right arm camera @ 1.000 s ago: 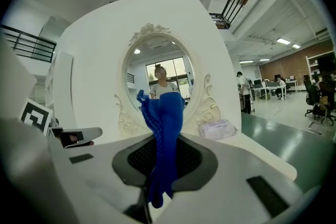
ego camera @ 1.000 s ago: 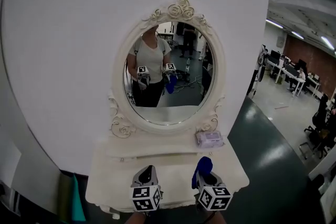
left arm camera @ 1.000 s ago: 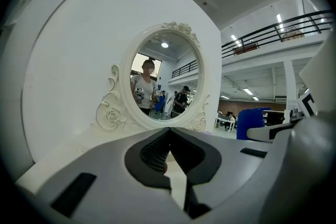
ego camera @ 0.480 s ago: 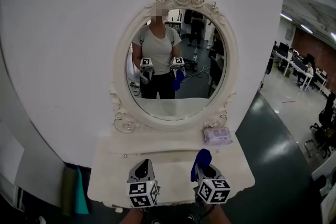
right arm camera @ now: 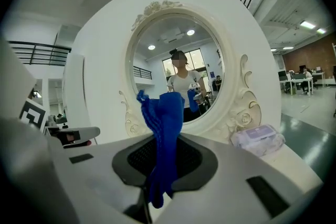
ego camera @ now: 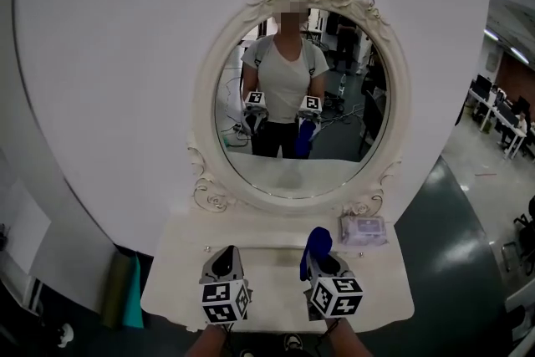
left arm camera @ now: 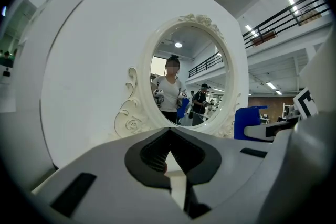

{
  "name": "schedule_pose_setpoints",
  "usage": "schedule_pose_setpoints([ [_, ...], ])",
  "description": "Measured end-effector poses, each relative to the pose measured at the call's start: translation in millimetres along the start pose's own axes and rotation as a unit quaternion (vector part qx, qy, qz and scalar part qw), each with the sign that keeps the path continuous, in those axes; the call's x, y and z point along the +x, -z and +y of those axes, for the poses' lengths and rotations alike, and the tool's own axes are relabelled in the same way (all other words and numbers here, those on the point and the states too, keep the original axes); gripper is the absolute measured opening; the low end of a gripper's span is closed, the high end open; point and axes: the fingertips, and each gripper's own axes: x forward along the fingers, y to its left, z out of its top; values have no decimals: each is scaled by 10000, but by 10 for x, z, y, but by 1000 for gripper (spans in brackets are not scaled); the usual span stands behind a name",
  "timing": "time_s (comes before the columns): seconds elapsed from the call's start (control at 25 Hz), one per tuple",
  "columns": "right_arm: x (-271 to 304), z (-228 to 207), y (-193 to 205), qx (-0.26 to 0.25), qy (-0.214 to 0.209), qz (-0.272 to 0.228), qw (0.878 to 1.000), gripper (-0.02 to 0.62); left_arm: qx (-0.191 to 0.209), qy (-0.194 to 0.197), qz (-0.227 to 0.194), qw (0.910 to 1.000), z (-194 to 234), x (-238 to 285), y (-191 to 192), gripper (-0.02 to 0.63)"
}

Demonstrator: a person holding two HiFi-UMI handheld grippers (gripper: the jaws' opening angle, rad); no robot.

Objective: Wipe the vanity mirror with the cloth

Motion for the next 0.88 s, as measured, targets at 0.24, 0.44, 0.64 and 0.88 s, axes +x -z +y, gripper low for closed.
schedule_pose_setpoints([
  [0.24,404,-232,-181,-23,-329,70,9994,66,20,-276,-133,9995,-61,307,-159,5],
  [0.44,742,-281,-367,-201,-709,108,9972,66,-84,-571,-177,9982,-20,507,-277,5],
  [0.64,950,-211,-484,-607,-950,58,9936,66,-106,-692,-156,9974,12,643,-320,5],
  [0.88,1047,-31,-469,-882,-1150,72,9894,66,-91,-852,-132,9962,211,675,-353,5],
])
